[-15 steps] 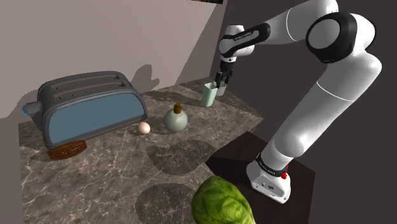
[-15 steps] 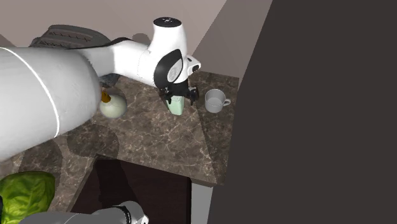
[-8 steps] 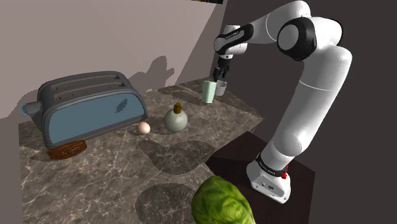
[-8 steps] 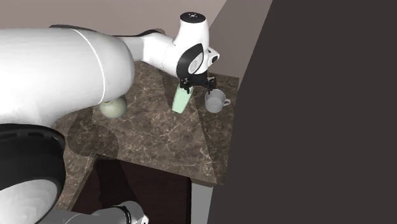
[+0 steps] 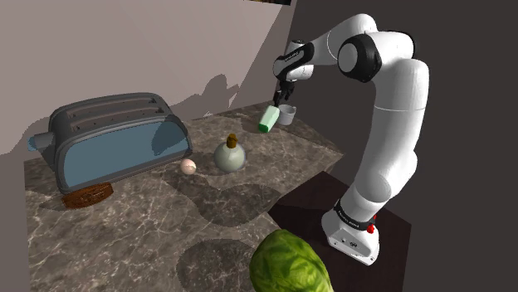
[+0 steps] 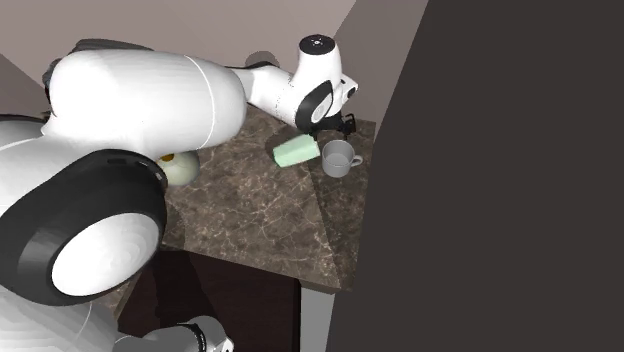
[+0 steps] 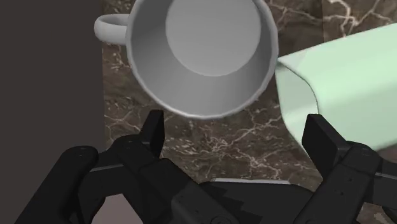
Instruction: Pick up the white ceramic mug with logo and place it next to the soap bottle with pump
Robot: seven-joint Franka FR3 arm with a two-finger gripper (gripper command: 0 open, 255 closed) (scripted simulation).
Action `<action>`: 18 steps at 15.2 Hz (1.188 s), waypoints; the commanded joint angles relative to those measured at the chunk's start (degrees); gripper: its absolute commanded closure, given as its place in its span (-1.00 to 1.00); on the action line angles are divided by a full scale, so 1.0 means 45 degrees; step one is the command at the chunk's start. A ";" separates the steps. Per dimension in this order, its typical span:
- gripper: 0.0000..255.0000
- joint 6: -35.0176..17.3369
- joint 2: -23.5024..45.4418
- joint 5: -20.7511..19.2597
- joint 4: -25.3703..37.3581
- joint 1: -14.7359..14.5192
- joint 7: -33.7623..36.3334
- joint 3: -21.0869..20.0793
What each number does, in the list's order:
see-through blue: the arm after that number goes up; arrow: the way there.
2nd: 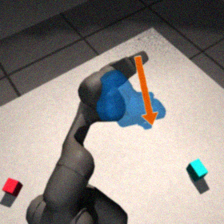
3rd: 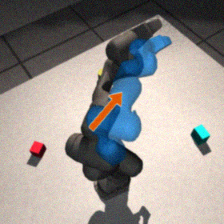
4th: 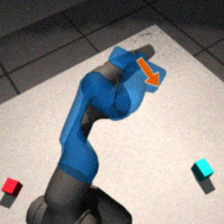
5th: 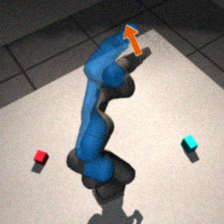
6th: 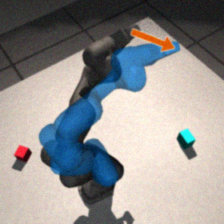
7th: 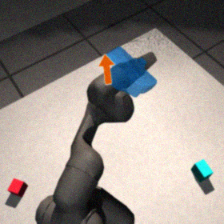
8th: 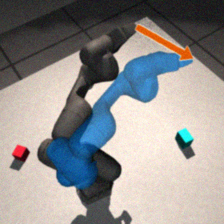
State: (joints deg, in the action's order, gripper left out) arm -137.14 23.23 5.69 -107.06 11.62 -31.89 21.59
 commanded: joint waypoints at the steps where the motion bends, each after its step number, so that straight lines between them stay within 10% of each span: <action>1: -1.00 0.1792 0.0533 0.0200 0.0138 0.0179 -0.0195 -0.0176; 11: -1.00 0.1446 0.0792 0.0310 0.0040 0.0241 -0.0265 -0.0239; 12: 1.00 0.1455 0.0795 0.0311 0.0052 0.0245 -0.0269 -0.0239; 18: 1.00 0.1427 0.0777 0.0307 0.0005 0.0229 -0.0254 -0.0241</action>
State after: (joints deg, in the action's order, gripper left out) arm -130.73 26.69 7.07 -107.01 12.64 -33.04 20.51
